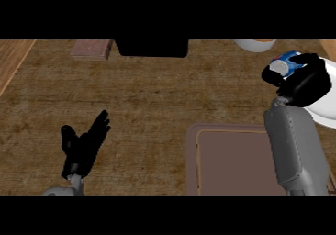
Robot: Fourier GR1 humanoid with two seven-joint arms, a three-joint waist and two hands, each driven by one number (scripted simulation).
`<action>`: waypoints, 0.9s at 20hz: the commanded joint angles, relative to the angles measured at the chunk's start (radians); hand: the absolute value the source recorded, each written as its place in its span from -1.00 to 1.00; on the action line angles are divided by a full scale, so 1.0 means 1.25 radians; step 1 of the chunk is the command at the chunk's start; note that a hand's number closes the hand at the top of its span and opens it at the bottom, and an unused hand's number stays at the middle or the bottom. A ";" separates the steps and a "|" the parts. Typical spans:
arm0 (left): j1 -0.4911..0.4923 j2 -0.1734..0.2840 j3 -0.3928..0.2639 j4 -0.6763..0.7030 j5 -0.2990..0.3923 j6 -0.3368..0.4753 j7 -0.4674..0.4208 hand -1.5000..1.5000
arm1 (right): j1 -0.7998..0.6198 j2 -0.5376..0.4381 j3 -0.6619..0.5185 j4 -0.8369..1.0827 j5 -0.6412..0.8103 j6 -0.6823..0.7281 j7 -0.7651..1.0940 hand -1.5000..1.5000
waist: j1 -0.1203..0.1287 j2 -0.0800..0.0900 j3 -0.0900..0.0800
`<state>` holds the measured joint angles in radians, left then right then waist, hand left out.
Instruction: Pick the can from the tray and place it in the plate
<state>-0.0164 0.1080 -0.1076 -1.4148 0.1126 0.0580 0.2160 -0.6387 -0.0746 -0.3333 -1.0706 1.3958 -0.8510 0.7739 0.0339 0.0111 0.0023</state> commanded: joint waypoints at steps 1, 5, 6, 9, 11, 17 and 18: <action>-0.026 0.014 0.024 -0.004 0.011 0.000 0.027 0.00 | -0.005 -0.059 -0.070 0.101 0.023 -0.143 0.013 1.00 | -0.010 -0.001 -0.001; 0.006 0.006 0.006 -0.006 0.008 -0.017 0.008 0.00 | -0.053 -0.172 -0.116 0.257 -0.116 -0.206 -0.109 1.00 | 0.003 0.003 0.001; -0.011 0.009 0.021 0.010 0.005 -0.006 0.003 0.00 | -0.035 -0.205 -0.119 0.262 -0.175 -0.197 -0.160 1.00 | -0.002 0.003 0.001; 0.005 -0.021 0.003 0.020 -0.011 0.011 -0.016 0.00 | -0.045 -0.235 -0.126 0.319 -0.277 -0.222 -0.258 1.00 | -0.007 0.000 0.001; -0.019 -0.013 0.008 0.000 -0.001 0.004 0.008 0.00 | -0.058 -0.289 -0.149 0.366 -0.340 -0.194 -0.316 1.00 | 0.000 0.004 0.002; 0.011 0.007 0.012 0.004 -0.003 -0.019 -0.009 0.00 | -0.041 -0.349 -0.197 0.435 -0.485 -0.193 -0.494 1.00 | 0.004 0.006 0.003; 0.009 -0.005 -0.002 0.003 -0.010 -0.014 -0.010 0.00 | -0.078 -0.362 -0.231 0.499 -0.469 -0.118 -0.373 1.00 | 0.010 0.009 0.002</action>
<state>-0.0147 0.1016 -0.1015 -1.4195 0.1055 0.0496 0.2093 -0.7126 -0.4728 -0.5592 -0.5532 0.8833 -1.0691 0.2887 0.0392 0.0171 0.0052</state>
